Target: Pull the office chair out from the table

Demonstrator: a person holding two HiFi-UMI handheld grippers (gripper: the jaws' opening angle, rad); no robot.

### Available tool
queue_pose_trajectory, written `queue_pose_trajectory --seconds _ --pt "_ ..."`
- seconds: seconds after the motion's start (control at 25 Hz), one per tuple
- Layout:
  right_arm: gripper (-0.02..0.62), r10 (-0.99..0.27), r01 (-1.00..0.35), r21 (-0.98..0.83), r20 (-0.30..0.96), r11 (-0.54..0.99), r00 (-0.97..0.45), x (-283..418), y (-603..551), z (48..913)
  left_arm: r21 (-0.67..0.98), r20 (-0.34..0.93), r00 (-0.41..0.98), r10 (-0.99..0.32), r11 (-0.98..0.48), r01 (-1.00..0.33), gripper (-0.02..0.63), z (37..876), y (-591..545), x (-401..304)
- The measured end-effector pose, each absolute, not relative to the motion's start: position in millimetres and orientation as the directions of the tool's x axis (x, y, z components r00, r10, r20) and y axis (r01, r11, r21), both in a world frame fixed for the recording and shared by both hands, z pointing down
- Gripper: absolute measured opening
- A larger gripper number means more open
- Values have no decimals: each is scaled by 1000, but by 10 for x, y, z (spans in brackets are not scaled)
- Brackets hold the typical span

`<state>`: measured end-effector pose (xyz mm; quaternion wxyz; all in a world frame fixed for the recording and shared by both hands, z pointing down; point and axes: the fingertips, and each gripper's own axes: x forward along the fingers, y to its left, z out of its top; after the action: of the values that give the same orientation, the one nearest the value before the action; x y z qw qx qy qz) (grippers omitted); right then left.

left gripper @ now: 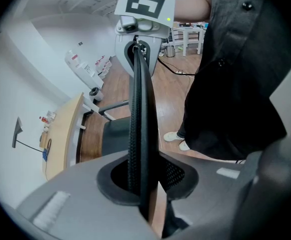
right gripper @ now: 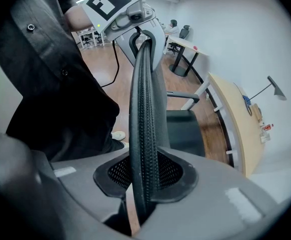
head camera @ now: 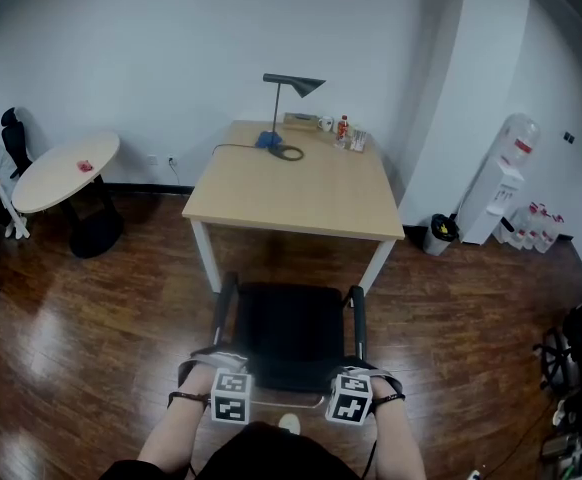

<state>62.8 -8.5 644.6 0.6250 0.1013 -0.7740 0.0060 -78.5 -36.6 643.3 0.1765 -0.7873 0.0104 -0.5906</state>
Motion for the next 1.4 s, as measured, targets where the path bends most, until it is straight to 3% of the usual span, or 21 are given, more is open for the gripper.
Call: queue_pose_trajectory --seconds 0.24,0.44,0.76,0.84,1.12,1.24,1.4 --pt "134 -212 -199 169 952 965 -220 583 -145 6414 -335 903 336 -268 -928 162 86 6386 -404 -806" --pt "175 -295 -235 245 932 941 -208 626 -147 6245 -402 842 435 -318 -908 114 146 6180 -367 -826" --pt "187 -487 -321 407 843 855 -230 766 -141 5908 -468 799 451 -398 -882 52 147 5856 -398 -875" --pt "142 -524 -334 436 814 836 -251 755 -106 5813 -488 764 479 -431 -873 -7 146 5727 -346 -867" --pt "106 -706 -513 501 607 697 -366 898 82 5242 -542 537 559 -631 -767 -345 141 5179 -202 -749" --pt "51 -780 -632 476 498 612 -379 1088 265 5072 -485 423 580 -696 -715 -503 105 5028 -28 -635" --pt "44 -786 -669 439 482 600 -388 1323 622 5133 -423 339 548 -764 -645 -637 44 4976 229 -491"
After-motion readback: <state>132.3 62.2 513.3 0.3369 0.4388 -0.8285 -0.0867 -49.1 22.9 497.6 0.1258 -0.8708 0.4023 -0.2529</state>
